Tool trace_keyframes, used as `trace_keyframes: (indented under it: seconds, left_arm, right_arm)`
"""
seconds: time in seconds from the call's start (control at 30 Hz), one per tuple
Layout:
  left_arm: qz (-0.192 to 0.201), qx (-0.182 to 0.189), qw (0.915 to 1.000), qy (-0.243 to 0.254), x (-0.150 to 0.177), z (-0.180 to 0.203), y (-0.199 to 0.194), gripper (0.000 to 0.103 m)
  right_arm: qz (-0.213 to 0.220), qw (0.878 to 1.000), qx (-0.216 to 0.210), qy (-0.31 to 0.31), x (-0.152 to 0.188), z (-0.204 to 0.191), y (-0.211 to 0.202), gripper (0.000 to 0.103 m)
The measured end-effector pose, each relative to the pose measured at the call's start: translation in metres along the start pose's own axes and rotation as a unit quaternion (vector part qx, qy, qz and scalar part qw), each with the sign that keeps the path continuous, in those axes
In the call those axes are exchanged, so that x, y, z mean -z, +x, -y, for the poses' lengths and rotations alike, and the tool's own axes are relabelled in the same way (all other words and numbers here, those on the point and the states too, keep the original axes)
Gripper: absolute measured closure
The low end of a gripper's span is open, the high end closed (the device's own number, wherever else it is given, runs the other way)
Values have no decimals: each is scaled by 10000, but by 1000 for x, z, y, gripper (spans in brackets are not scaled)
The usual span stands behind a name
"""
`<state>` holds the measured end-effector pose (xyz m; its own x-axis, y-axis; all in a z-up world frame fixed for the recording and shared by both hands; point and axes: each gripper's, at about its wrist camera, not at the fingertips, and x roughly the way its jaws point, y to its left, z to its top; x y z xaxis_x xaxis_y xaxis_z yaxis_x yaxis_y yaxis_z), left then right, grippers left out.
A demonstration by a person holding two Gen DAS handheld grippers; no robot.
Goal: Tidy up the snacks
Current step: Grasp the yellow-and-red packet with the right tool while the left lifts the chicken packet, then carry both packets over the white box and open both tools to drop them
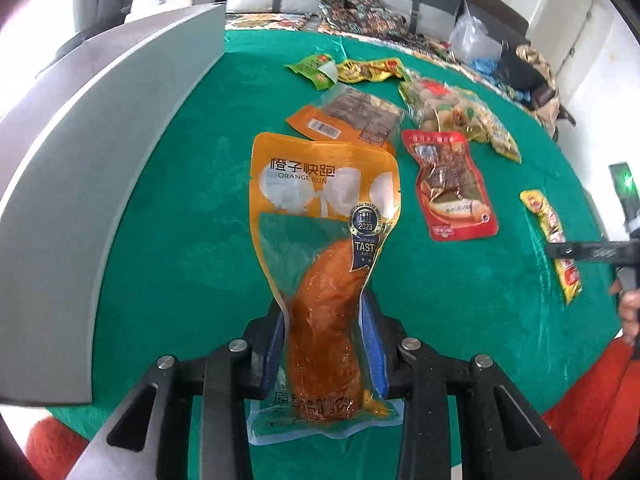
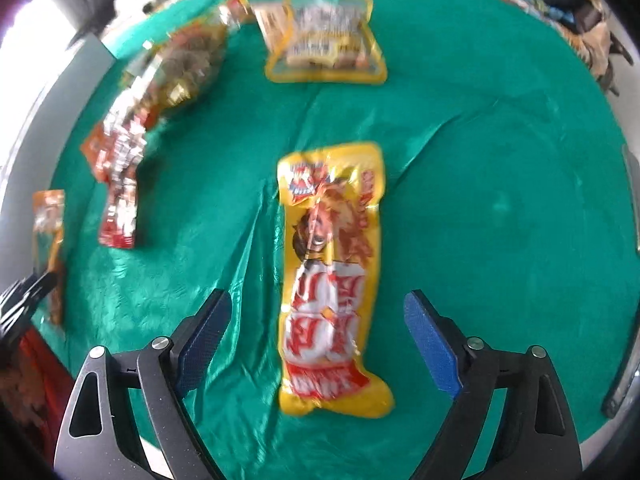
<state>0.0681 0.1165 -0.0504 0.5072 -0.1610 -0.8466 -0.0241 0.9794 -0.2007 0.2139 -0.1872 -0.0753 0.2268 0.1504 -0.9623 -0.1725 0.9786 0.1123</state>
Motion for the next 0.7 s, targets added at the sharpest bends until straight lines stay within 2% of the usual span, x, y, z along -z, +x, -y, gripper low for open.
trace_keyframes:
  seconds: [0.03,0.07,0.1,0.17,0.27,0.3,0.37,0.47,0.6,0.7]
  left_arm:
    - [74,56,9999,-86,1,-4,-7,68]
    - [130,98,9998,-140,0,-5,-10,68]
    - [196,141,9995,-197,1,-7,-15,68]
    - [353,246,9986,-320,-1,-11,-26,68]
    - [498,475,9959,-594,-5,-15,-37,68]
    - [540,545,9946,-697,-8,-18,-42,68]
    - [655,659,9917,-886,-14,-24,-55,68]
    - [913,811,9856,-1172,-27,-45,-82,68]
    - [1240,664,9782,-1529,-50,-97,-127,68]
    - [1403,-64,9774,-1578,-64,-143,-156,68]
  right_arm:
    - [55,9995,314,-27,1,-3,1,56]
    - [61,9986,503,-145,2,-7,0,58]
    - [40,9990,420,-139,3,-7,0,60]
    - [21,9997,256,-39,9,-5,-6,62]
    - [416,9984,-280,261,18,-1,-32,62]
    - [453,9983,-252,270,20,-2,-35,62]
    - [353,9987,-269,268,24,-8,-34,62]
    - [398,9964,-701,271,19,-26,-46,62]
    - [757,9843,-1580,-204,-11,-108,-88,61]
    - [986,9642,-2358,-705,-38,-195,-122,61]
